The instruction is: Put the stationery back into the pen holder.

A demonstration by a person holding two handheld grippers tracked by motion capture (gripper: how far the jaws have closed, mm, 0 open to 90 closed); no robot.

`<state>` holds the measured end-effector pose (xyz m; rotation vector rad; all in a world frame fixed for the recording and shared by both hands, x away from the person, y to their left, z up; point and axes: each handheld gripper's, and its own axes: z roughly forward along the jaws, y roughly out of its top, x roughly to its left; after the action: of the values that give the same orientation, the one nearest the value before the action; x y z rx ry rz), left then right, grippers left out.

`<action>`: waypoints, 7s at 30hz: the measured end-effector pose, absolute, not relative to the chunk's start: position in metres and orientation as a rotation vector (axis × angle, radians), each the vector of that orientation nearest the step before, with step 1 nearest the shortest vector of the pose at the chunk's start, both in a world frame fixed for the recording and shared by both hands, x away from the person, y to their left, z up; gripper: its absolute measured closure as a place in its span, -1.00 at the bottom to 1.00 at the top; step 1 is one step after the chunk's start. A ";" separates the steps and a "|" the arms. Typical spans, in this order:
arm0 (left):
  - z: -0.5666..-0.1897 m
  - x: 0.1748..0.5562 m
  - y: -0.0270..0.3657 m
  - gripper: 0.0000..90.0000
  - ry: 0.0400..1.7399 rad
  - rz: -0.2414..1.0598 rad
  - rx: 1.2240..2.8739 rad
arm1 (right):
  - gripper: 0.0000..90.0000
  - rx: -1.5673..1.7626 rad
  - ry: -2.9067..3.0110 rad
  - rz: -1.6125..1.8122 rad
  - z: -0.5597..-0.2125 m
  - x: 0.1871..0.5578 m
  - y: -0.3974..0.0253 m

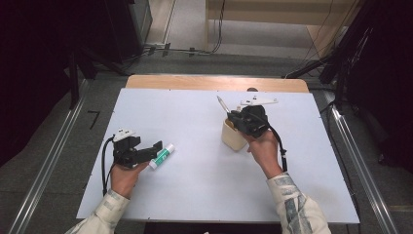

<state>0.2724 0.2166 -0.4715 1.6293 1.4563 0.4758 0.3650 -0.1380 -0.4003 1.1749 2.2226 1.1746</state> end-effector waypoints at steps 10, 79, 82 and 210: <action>-0.472 0.273 0.216 -0.75 1.456 0.475 1.631 | 0.72 1.181 2.206 1.185 -0.404 0.373 -0.141; -0.471 0.272 0.217 -0.75 1.454 0.475 1.631 | 0.64 1.229 2.205 1.164 -0.412 0.382 -0.141; -0.471 0.272 0.217 -0.75 1.453 0.475 1.632 | 0.61 1.234 2.204 1.171 -0.411 0.382 -0.142; -0.503 0.268 0.184 0.48 1.366 0.419 1.989 | -0.47 1.319 2.147 1.066 -0.455 0.276 -0.296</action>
<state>0.2675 0.1837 -0.5027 1.9892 1.3658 0.4189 0.2757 -0.2959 -0.4546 1.3192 2.1470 1.0664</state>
